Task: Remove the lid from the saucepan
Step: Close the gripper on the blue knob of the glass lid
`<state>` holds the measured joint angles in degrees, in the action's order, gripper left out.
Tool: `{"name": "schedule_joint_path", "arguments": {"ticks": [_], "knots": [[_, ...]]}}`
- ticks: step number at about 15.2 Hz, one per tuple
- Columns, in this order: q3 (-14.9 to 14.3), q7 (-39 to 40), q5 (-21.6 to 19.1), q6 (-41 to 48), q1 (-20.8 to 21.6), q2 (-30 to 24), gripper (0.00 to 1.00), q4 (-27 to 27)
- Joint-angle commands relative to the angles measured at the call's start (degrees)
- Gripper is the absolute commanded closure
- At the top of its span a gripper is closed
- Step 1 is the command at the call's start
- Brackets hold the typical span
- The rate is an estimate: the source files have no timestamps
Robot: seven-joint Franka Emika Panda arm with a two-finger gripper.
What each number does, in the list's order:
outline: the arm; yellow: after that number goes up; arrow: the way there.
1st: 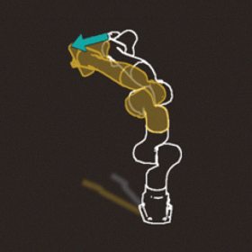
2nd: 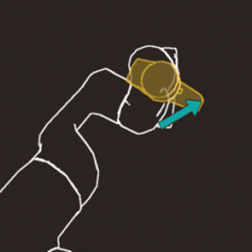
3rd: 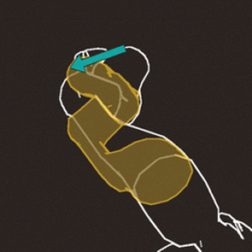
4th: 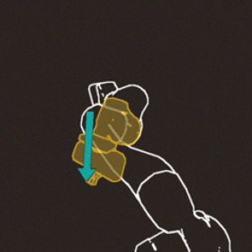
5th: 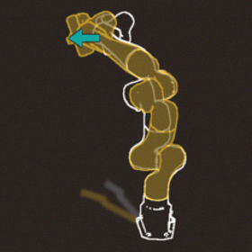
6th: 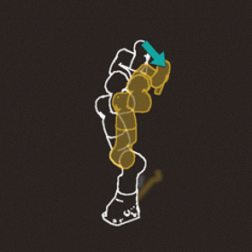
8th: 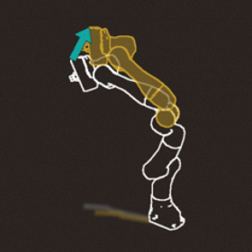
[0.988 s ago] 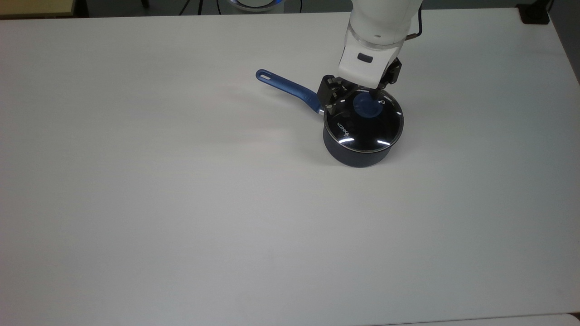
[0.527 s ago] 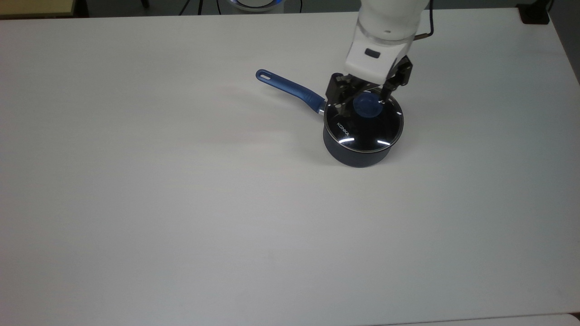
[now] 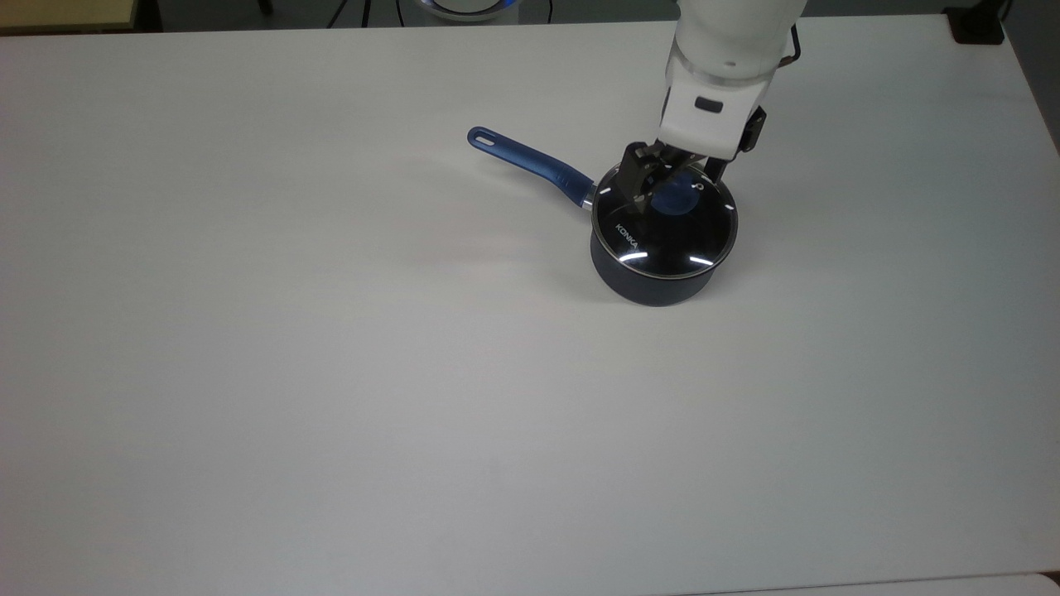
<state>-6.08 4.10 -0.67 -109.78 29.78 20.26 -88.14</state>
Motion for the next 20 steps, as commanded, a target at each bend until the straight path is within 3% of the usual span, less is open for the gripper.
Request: {"name": "schedule_joint_path", "arguments": {"ticks": [1, 4, 9, 20], "knots": [[-0.42, 2.58, 0.15, -0.96, 1.24, 0.92, 0.05, -0.89], [-0.42, 3.46, 1.20, -1.13, 1.69, 1.27, 0.07, -2.21], [-0.33, 4.34, 1.55, -1.13, 1.95, 2.07, 0.30, -2.13], [-0.42, 4.78, 1.46, 2.55, 1.69, 0.31, 0.44, -1.51]]}}
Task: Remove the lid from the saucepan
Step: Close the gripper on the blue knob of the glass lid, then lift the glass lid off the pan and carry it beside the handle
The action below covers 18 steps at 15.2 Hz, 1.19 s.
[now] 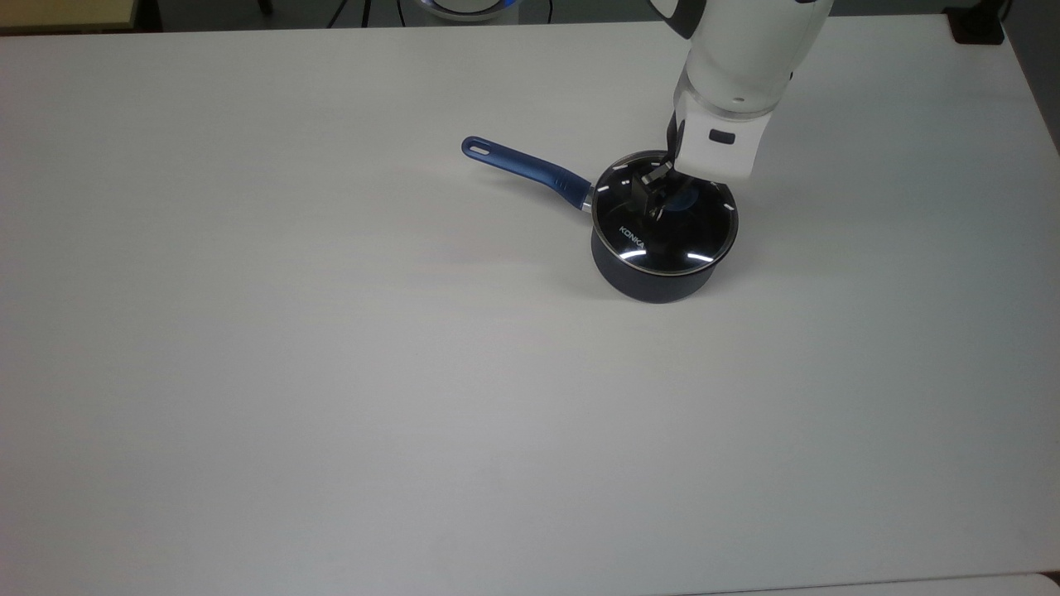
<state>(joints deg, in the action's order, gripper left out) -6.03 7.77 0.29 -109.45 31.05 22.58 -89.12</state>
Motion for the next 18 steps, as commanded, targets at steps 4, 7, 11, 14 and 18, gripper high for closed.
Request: {"name": "schedule_joint_path", "arguments": {"ticks": [4, 7, 11, 14, 18], "knots": [[-0.48, 1.02, 0.42, 2.93, 0.42, -2.36, 0.54, -0.44], [-0.74, 0.93, -0.20, 4.86, 0.07, -3.06, 0.54, 0.79], [-2.32, 0.93, -0.11, 5.13, -0.29, -4.21, 0.54, 0.97], [-4.70, 1.80, -0.29, 4.87, -3.78, -4.03, 0.54, 1.14], [-4.79, 7.33, -0.37, 4.51, -13.97, -3.42, 0.54, 0.97]]}}
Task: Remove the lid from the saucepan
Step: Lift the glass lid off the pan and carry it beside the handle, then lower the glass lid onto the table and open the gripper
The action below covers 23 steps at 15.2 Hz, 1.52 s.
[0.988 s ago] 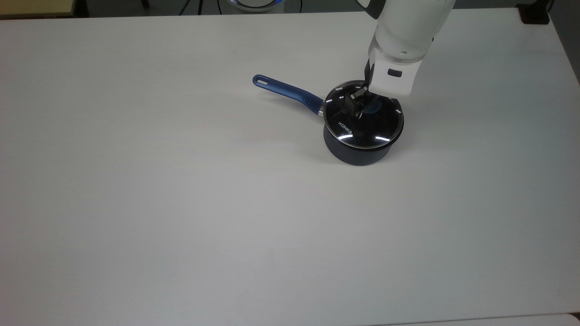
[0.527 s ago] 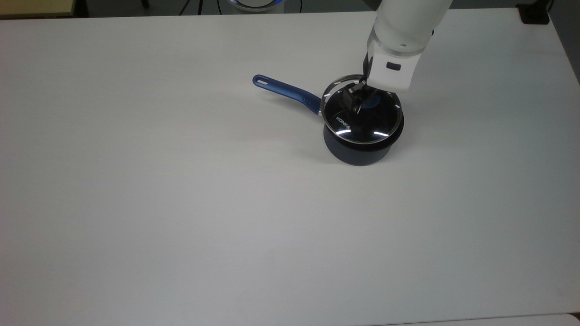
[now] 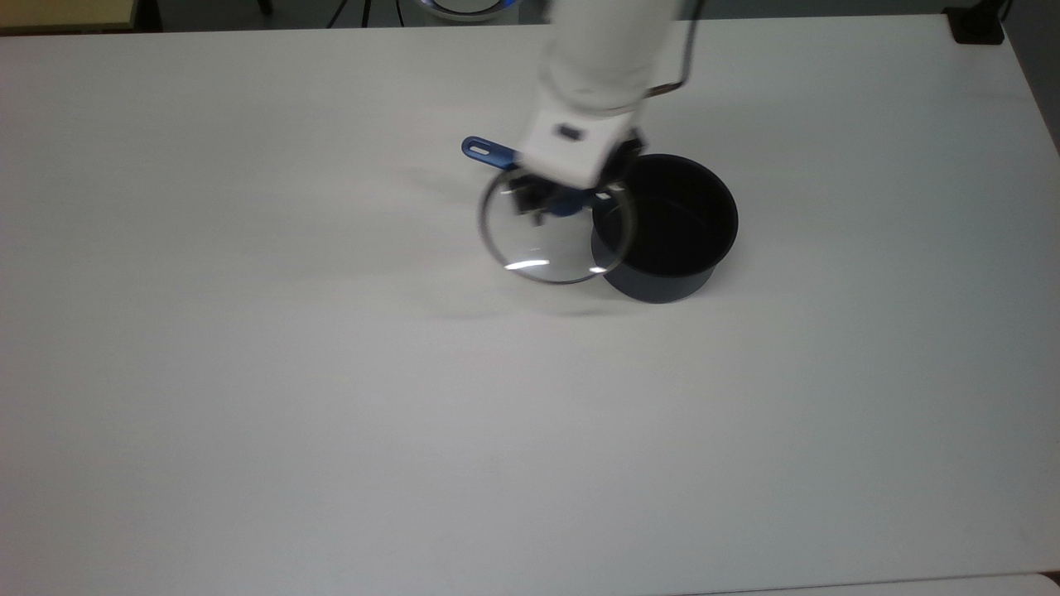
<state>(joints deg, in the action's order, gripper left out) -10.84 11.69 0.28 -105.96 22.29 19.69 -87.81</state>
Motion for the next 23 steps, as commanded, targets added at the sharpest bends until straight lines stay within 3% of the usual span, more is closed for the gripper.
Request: {"name": "schedule_joint_path", "arguments": {"ticks": [1, 4, 8, 18, 23], "knots": [[0.03, 4.21, -0.45, 0.59, -7.24, -0.09, 0.54, -0.34], [0.12, 4.75, -0.45, -4.93, -11.73, 2.80, 0.54, -0.87], [0.38, 6.15, -0.45, -6.62, -14.20, 6.32, 0.54, -1.31], [0.47, 5.54, -1.42, -10.76, -14.20, 10.11, 0.53, -2.19], [0.47, 5.80, -1.77, -10.76, -14.20, 10.11, 0.45, -3.07]]}}
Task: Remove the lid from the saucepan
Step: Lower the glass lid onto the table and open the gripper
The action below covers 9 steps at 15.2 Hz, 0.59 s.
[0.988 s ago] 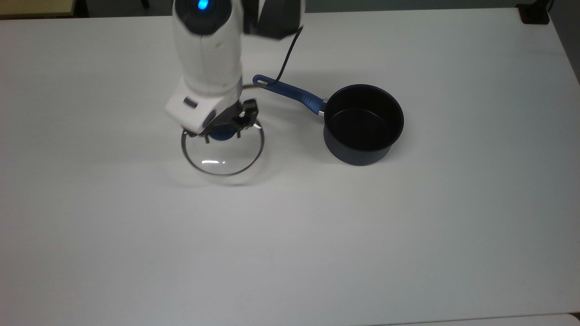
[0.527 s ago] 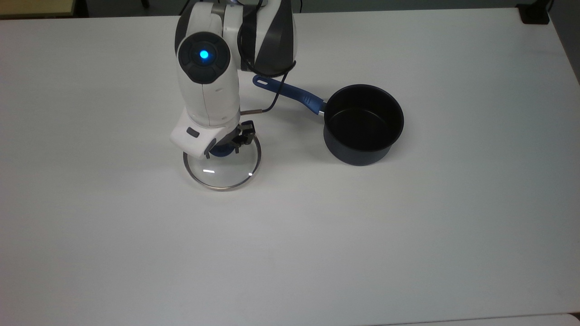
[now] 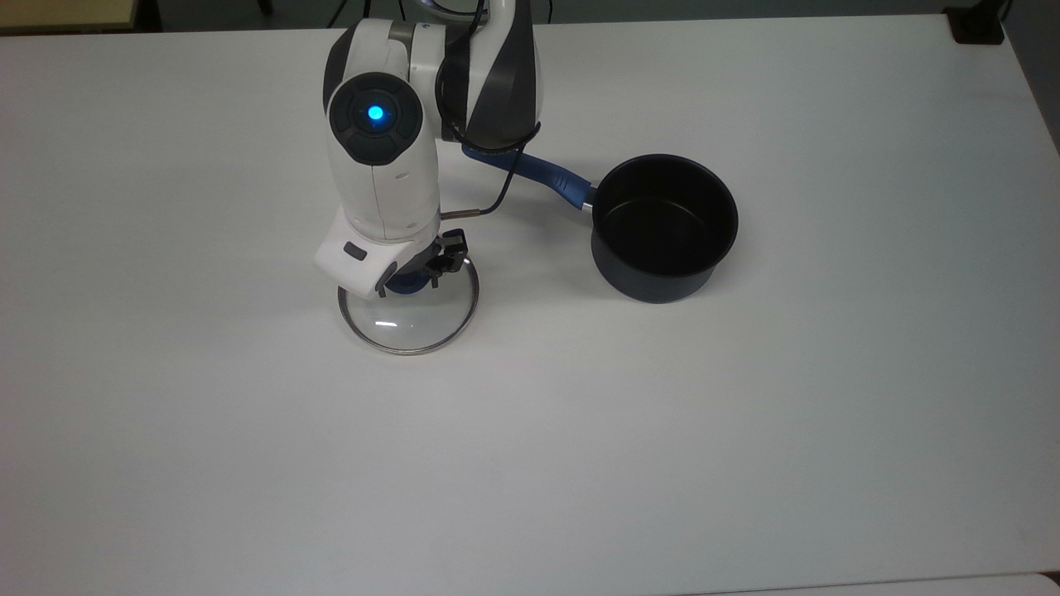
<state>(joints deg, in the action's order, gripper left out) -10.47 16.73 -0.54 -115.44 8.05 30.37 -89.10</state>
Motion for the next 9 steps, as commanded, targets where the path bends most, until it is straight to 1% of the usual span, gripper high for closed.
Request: {"name": "schedule_joint_path", "arguments": {"ticks": [1, 6, 8, 9], "knots": [[0.10, 0.76, -0.95, -1.28, 0.04, -0.58, 0.42, -1.86], [0.01, 0.68, -0.95, -0.67, 0.13, -1.19, 0.31, -1.95], [-0.07, 0.41, -0.95, -0.58, 0.30, -1.98, 0.30, -1.95], [-0.16, 0.24, -0.95, -0.49, 0.39, -2.51, 0.28, -1.95]]}}
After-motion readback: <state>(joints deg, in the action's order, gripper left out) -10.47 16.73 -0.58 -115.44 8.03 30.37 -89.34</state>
